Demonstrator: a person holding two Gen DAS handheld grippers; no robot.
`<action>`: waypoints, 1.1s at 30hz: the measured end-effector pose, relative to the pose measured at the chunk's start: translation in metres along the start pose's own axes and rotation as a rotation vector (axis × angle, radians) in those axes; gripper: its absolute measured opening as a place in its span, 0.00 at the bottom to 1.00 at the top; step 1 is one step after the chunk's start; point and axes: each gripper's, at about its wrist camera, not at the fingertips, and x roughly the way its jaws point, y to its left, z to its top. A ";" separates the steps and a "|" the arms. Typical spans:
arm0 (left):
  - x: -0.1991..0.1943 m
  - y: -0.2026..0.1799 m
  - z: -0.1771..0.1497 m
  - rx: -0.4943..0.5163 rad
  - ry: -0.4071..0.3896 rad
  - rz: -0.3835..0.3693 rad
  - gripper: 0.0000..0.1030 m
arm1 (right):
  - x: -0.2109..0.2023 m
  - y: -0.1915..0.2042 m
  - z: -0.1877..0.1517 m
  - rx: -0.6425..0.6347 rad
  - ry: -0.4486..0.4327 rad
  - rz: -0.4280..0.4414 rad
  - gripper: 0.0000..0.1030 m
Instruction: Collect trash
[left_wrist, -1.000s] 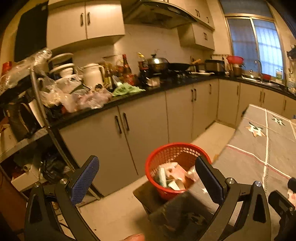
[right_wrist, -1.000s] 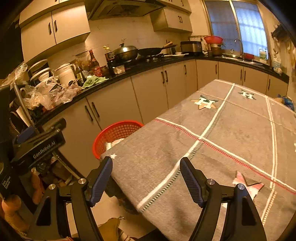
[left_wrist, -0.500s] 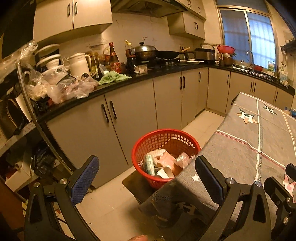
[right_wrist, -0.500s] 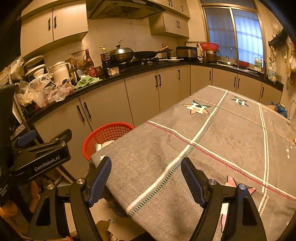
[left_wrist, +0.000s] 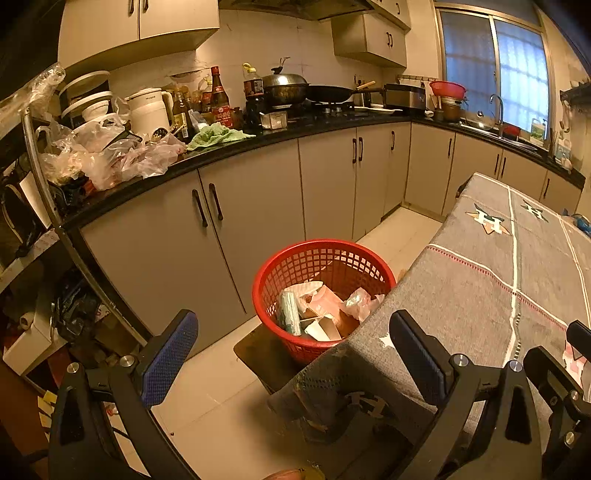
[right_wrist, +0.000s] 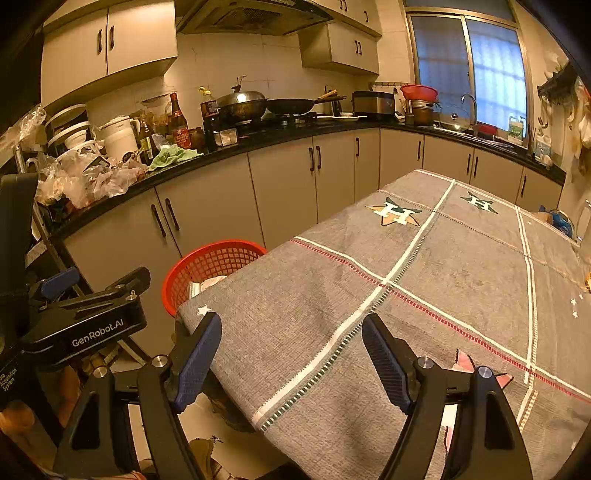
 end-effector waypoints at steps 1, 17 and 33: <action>0.000 0.000 0.000 0.000 0.002 -0.001 1.00 | 0.001 0.000 0.000 -0.001 0.001 0.000 0.80; 0.004 -0.002 -0.004 -0.006 0.022 -0.018 1.00 | 0.005 0.000 -0.004 -0.003 0.005 -0.002 0.81; 0.005 0.000 -0.006 -0.010 0.039 -0.031 1.00 | 0.005 0.000 -0.004 -0.004 0.006 -0.003 0.81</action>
